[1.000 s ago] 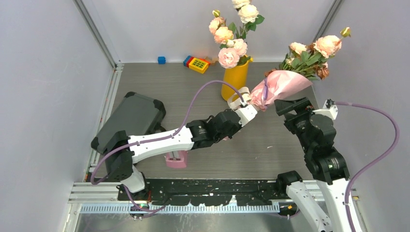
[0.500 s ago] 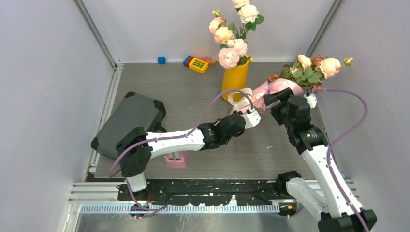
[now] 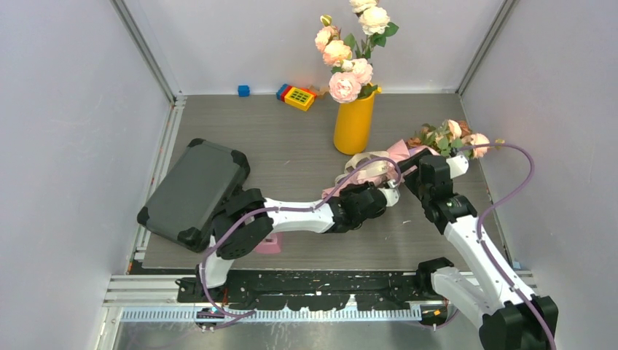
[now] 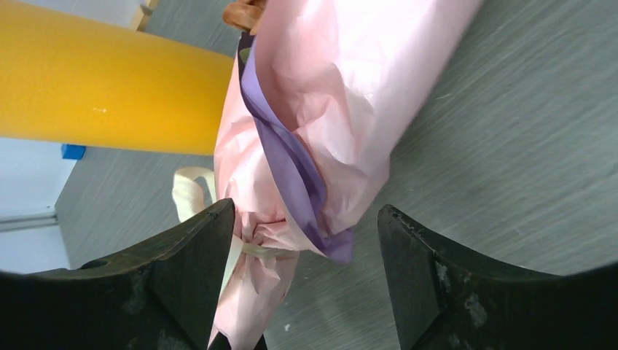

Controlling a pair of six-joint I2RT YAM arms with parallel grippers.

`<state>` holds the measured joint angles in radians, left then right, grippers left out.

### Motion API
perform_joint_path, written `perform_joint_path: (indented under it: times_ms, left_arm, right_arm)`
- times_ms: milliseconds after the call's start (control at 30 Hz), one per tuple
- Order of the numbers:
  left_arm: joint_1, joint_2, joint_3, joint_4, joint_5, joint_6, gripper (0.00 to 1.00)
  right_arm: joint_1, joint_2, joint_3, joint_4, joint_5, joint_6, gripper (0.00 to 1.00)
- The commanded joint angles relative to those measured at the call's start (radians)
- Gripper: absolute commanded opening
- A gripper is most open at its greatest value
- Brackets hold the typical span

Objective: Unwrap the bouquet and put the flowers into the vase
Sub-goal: Adjust the fake flower at the center of the board.

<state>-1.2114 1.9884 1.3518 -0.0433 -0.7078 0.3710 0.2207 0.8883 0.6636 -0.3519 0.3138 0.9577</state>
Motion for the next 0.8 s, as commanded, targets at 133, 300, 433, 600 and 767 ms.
perform_joint_path:
  times_ms: [133, 300, 433, 600, 767]
  left_arm:
    - [-0.043, 0.053, 0.16, -0.061, -0.008, -0.159, 0.0]
    - [-0.071, 0.104, 0.167, -0.16, 0.019, -0.264, 0.06]
    - [-0.077, 0.106, 0.17, -0.2, 0.075, -0.345, 0.21]
    - [-0.086, 0.072, 0.144, -0.216, 0.165, -0.442, 0.41]
    - [-0.091, -0.013, 0.086, -0.22, 0.271, -0.538, 0.65]
  right_arm:
    - [0.0, -0.193, -0.02, -0.125, 0.216, 0.011, 0.78]
    - [0.0, -0.26, -0.006, -0.18, 0.237, 0.01, 0.8]
    - [0.001, -0.268, 0.012, -0.213, 0.224, 0.017, 0.8]
    - [0.001, -0.279, 0.047, -0.276, 0.217, 0.021, 0.8]
    - [0.001, -0.314, 0.078, -0.338, 0.214, 0.019, 0.8]
